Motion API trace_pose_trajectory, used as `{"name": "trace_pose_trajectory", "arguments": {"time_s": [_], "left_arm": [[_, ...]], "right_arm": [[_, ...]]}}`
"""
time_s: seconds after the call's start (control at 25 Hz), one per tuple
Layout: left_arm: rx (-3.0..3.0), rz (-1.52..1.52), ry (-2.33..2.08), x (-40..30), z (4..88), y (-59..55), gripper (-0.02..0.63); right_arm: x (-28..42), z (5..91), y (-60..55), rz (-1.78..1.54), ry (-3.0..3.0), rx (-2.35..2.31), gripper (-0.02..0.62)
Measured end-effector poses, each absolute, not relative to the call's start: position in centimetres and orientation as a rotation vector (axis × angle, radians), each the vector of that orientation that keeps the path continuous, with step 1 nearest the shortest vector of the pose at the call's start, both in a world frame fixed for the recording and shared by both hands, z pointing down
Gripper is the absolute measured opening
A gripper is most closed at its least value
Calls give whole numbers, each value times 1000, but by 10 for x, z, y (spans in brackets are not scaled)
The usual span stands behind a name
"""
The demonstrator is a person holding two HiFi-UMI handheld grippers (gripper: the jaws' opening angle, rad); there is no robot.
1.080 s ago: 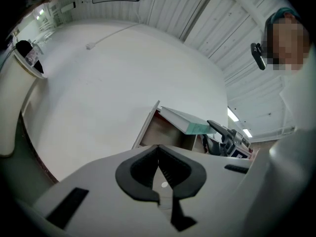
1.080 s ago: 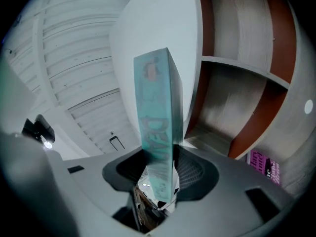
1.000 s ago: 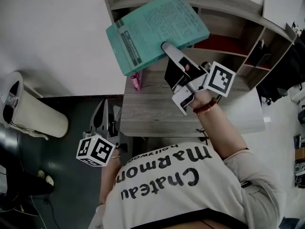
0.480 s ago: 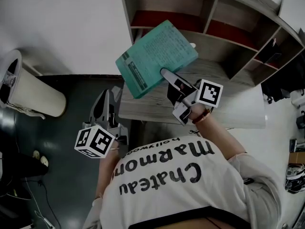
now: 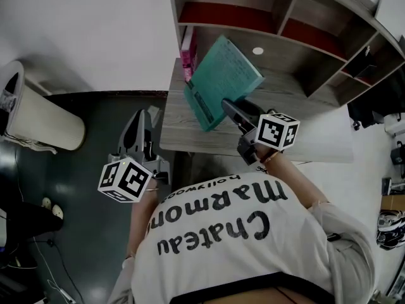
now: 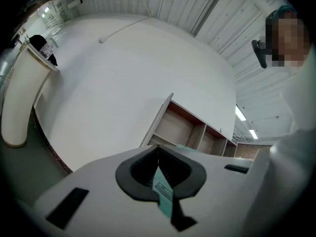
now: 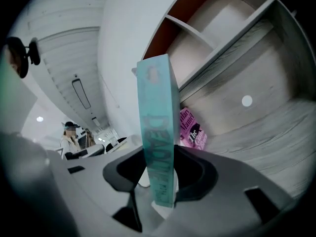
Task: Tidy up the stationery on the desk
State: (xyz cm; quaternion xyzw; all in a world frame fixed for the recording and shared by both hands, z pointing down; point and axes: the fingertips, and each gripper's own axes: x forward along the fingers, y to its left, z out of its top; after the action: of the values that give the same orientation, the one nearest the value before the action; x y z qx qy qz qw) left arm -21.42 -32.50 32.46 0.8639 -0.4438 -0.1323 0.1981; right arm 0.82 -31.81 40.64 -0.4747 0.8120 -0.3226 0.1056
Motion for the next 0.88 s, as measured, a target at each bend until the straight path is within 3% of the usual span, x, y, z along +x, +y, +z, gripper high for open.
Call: {"name": "trace_pose_trajectory", "arguments": {"time_s": [0.4,0.88], "left_arm": [[2329,-334,-1240,-233,358,-330,16],[2196,-273,-1415,-280,387,-331,16]], "right_arm": [[36,443,-347,-800,2473,-1839,181],[30,454,-419,-731,2492,-1952,181]]}}
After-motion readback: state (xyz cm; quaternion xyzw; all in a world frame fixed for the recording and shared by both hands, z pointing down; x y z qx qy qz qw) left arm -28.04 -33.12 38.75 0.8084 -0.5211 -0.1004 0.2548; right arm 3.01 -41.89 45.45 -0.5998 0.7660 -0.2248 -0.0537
